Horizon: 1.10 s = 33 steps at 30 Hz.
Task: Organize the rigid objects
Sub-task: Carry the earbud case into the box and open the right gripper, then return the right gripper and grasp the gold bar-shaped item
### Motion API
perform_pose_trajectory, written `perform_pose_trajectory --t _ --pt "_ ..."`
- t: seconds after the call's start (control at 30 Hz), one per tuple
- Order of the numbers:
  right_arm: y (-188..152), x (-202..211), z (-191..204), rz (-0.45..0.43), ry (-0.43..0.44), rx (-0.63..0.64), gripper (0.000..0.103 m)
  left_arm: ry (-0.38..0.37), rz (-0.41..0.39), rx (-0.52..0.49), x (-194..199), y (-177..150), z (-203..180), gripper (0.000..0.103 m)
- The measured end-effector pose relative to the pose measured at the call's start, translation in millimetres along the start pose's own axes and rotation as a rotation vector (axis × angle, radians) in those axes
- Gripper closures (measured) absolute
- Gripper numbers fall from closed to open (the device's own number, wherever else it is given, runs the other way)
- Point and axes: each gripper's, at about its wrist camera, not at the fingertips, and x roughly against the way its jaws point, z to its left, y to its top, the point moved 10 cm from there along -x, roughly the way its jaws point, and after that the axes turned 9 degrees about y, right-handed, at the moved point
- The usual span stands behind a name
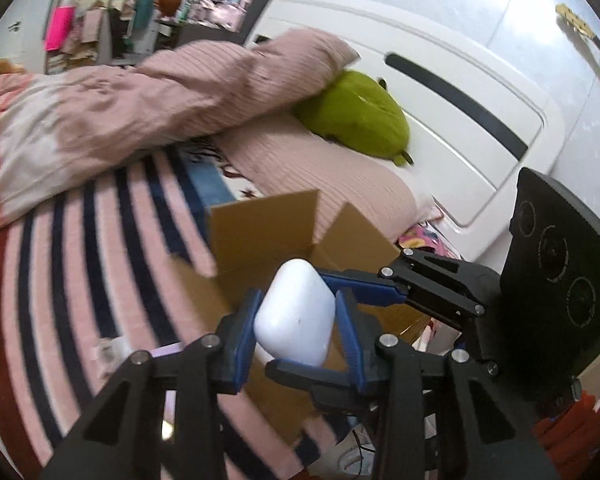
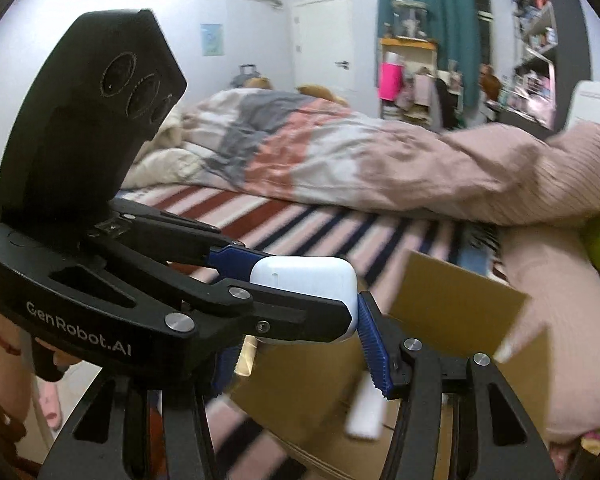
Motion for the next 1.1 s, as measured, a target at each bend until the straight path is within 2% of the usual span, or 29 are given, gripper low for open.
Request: perform_pose_trajectory --t 0.2,0.4,0.43,0.47,0.5,0.57,0.6,0.67,0.7,1.1 --pt "-27 17 -46 0.068 -0.054 -0.063 0.054 -0.046 0.066 -0.018 -40 1 -29 0.068" --pt "-45 21 -63 0.116 -0.067 -0.091 0.054 -0.052 0.096 -0.03 -57 -1 -39 0.067" --pt "-47 21 -65 0.121 -0.065 -0.095 0.054 -0.045 0.095 -0.034 -57 -1 -39 0.064" --pt "-49 22 -65 0.124 -0.062 -0.096 0.054 -0.032 0.093 -0.037 -57 -2 -38 0.056" --pt "-50 23 -64 0.123 -0.06 -0.094 0.054 -0.013 0.082 -0.039 -55 -1 -35 0.05" --pt "-50 25 -64 0.122 -0.059 -0.099 0.053 0.008 0.055 -0.043 -48 1 -31 0.032" --pt "-50 25 -64 0.122 -0.058 -0.105 0.052 0.015 0.044 -0.042 -45 2 -28 0.03" --pt "-50 27 -64 0.124 -0.057 -0.111 0.038 0.034 0.023 -0.039 -34 3 -23 0.029" --pt "-49 27 -63 0.124 -0.061 -0.111 0.037 0.042 0.016 -0.039 -30 3 -21 0.029" --pt "-35 21 -30 0.135 -0.059 -0.078 0.037 0.182 -0.076 -0.025 40 -13 34 0.027"
